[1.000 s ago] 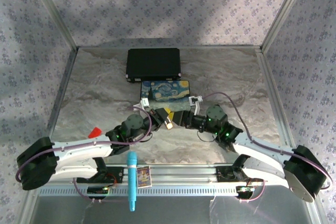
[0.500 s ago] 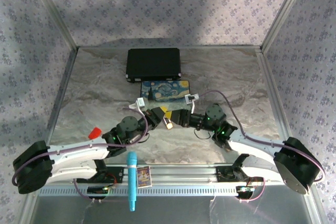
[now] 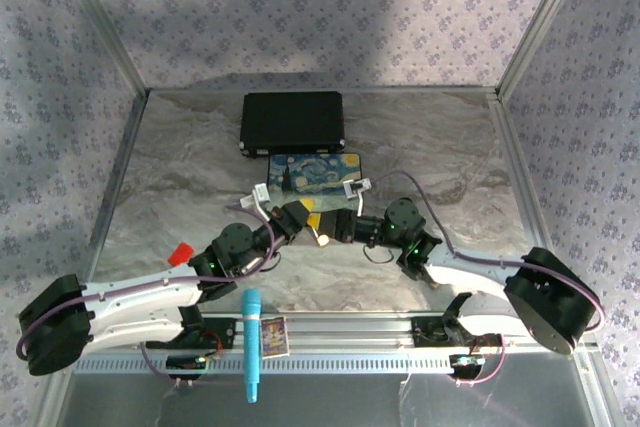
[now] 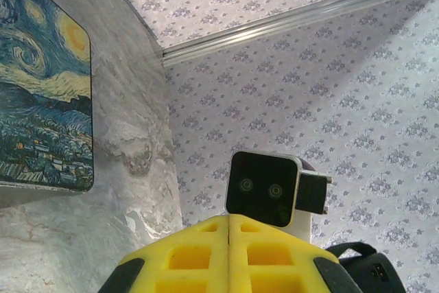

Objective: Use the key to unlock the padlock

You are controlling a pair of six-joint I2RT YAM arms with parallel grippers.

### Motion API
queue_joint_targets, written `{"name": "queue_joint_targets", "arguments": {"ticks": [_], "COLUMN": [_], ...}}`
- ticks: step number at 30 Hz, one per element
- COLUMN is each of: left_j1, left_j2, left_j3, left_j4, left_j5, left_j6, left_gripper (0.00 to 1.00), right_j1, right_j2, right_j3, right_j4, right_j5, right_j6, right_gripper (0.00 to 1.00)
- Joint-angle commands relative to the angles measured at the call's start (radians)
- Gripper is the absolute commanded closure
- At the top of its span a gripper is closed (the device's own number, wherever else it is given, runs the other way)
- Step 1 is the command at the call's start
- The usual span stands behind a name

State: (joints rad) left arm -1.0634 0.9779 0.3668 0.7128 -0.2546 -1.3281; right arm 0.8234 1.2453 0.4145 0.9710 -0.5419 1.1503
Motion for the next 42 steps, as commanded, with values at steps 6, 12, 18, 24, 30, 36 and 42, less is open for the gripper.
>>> {"name": "queue_joint_targets", "arguments": {"ticks": [6, 12, 18, 24, 30, 36, 42], "left_j1": [-0.007, -0.002, 0.011, 0.022, 0.015, 0.010, -0.019], "left_j2": [-0.009, -0.026, -0.059, -0.111, -0.013, 0.154, 0.322], "left_j3": [-0.013, -0.013, 0.011, 0.050, 0.209, 0.195, 0.221], "left_j4": [0.058, 0.006, -0.124, -0.362, -0.785, -0.668, -0.541], "left_j5": [0.030, 0.021, -0.005, -0.075, -0.175, -0.152, -0.129], "left_j6": [-0.007, -0.005, 0.003, 0.045, 0.116, 0.201, 0.282], "left_gripper": [1.00, 1.00, 0.46, 0.18, 0.32, 0.44, 0.47], "right_j1": [0.003, 0.006, 0.006, -0.011, -0.036, -0.058, -0.063], "right_j2": [0.027, 0.021, -0.023, -0.091, -0.172, -0.217, -0.242], "right_j3": [0.038, 0.035, 0.033, 0.021, 0.067, 0.042, 0.003], "right_j4": [0.049, 0.004, -0.159, -0.354, -0.785, -0.965, -0.982], "right_j5": [-0.008, -0.013, 0.001, 0.041, 0.199, 0.350, 0.391], "right_j6": [0.015, 0.001, -0.066, -0.156, -0.301, -0.326, -0.333], "right_gripper": [0.99, 1.00, 1.00, 1.00, 1.00, 1.00, 1.00]}}
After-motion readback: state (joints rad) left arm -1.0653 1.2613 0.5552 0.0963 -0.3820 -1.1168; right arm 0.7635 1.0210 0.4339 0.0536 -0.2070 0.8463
